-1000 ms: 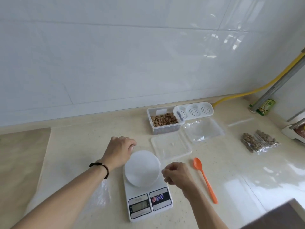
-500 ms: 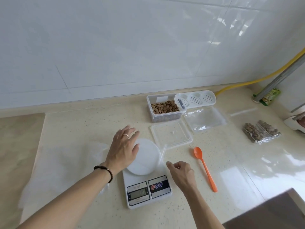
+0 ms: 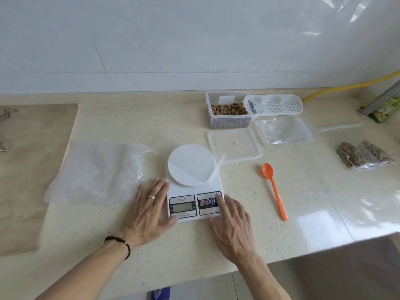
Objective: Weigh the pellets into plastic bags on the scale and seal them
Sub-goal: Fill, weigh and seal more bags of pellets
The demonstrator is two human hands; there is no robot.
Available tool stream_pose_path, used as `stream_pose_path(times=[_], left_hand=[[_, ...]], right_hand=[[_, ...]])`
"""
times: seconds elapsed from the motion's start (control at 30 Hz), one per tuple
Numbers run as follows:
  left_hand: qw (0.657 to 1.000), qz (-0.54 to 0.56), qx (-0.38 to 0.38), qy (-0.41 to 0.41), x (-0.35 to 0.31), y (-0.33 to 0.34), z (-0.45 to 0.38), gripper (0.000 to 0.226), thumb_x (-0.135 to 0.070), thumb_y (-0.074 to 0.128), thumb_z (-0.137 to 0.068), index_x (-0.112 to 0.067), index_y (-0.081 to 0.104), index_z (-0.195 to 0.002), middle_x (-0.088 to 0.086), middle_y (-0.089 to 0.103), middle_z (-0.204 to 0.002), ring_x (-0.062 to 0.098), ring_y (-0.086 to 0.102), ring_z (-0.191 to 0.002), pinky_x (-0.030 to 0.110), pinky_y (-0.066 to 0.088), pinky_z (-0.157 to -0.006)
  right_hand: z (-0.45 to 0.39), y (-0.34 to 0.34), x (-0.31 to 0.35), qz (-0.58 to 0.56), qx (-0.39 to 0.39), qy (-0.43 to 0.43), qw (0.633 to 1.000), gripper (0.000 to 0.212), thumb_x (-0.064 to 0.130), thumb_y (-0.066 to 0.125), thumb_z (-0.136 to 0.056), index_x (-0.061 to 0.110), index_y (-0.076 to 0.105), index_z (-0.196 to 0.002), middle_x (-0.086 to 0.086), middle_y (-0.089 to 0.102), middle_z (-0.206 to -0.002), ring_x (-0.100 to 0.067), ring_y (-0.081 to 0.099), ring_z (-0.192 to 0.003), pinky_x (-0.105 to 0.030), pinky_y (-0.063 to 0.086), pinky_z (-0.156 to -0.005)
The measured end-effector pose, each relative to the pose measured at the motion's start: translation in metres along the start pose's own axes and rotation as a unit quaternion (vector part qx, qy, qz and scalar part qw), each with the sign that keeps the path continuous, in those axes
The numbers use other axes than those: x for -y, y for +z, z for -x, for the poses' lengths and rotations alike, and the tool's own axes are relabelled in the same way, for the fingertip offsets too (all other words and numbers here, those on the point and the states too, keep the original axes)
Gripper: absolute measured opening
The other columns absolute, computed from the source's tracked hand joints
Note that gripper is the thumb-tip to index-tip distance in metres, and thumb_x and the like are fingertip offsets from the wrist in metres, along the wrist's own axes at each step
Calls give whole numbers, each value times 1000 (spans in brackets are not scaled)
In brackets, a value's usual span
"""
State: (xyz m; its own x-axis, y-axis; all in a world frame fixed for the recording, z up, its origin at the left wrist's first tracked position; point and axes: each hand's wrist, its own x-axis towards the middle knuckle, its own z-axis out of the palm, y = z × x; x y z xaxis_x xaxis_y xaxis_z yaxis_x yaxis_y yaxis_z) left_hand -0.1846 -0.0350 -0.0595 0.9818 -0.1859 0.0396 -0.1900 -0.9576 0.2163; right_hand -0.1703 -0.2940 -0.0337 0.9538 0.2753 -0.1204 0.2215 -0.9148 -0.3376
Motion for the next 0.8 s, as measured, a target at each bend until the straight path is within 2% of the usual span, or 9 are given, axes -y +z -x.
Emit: stream_pose_path(times=[0.17,0.43,0.8], left_hand=[[1000,-12,16,-12,0,0,0,98,-79,26,-85,-5,25,-150,12,27,-156,26,23,-145,54,13,-118],[1000,-10,14,-11,2,1,0,101,-80,27,-83,-6,21,-151,12,24,-157,24,21,-146,54,12,-118],[1000,1,5,0,1,-1,-2,102,-81,26,-83,-4,25,-149,14,28,-155,24,24,-144,57,17,-117]], right_hand=[[9,9,-9,55,-7,-42,998,57,54,29,-97,33,22,-149,-14,39,-152,-34,36,-140,-45,36,-109],[7,7,-7,64,-1,-34,997,55,52,29,-97,33,31,-148,-16,44,-150,-35,39,-139,-47,37,-108],[6,9,-2,69,-11,-26,997,54,53,32,-96,32,34,-145,-15,46,-147,-35,41,-137,-47,38,-108]])
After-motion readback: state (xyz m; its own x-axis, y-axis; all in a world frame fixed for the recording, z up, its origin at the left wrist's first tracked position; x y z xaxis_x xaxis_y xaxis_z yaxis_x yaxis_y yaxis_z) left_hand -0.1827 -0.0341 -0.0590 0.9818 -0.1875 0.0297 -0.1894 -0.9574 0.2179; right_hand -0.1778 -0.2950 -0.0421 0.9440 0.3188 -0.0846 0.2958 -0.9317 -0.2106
